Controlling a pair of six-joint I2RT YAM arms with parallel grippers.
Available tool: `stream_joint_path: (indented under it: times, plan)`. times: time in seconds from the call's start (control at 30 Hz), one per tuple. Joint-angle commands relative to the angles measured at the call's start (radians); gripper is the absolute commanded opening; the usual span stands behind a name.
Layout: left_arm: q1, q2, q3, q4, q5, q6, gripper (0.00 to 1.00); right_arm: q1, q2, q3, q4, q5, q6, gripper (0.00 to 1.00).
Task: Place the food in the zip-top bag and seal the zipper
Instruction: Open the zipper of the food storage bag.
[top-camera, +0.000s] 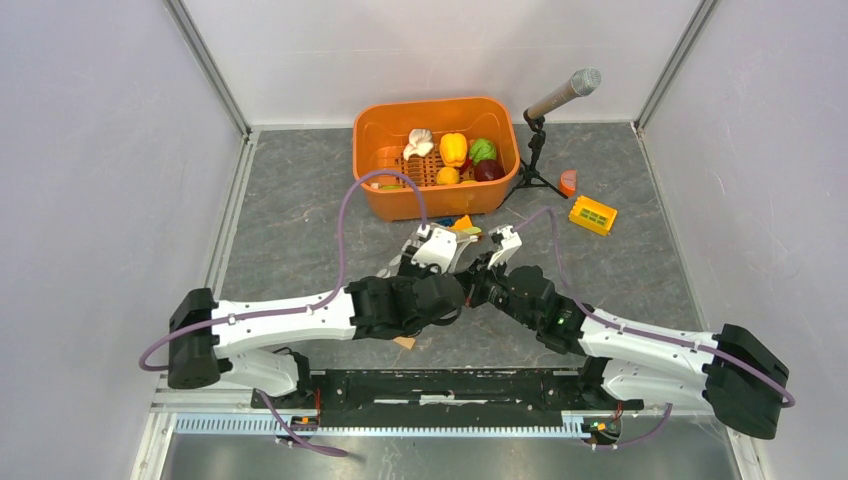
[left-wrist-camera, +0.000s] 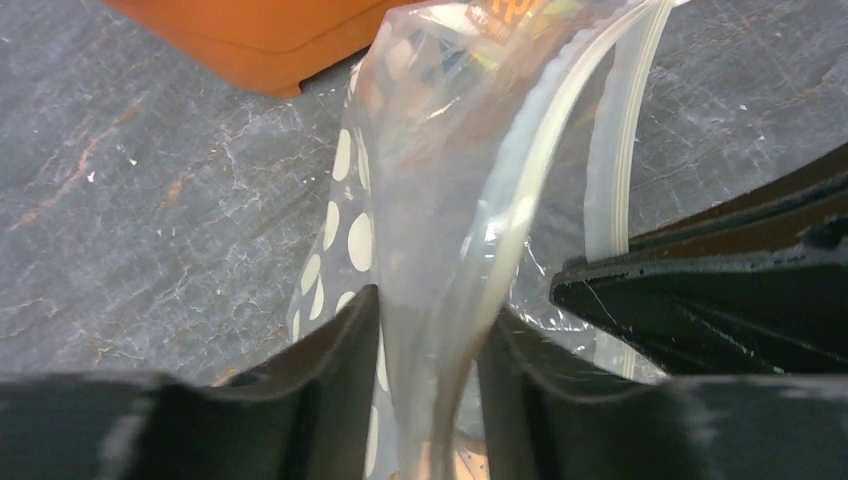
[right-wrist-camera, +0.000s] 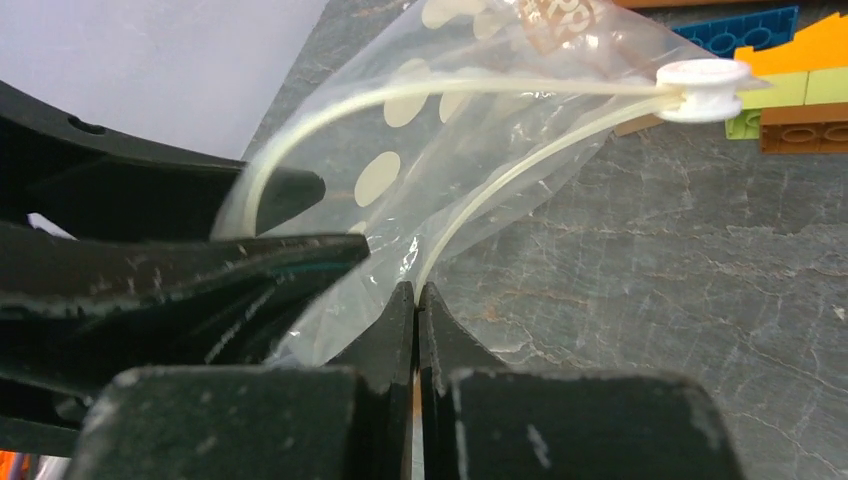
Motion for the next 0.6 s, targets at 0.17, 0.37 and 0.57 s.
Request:
stream_joint_path:
  times: [0.17,0.37,0.57]
  plan:
    - [0.005,0.009,0.072,-0.164,-0.164,-0.073,0.09,-0.004,0.020,0.092,-0.239,0.023,-0.140,0.00]
    - [0.005,-0.078,0.025,-0.236,-0.208,-0.195,0.02,-0.003,-0.027,0.042,-0.273,0.073,-0.119,0.00]
    - [0.006,-0.093,0.021,-0.296,-0.203,-0.244,0.02,0.003,-0.012,0.127,-0.378,0.138,-0.205,0.00]
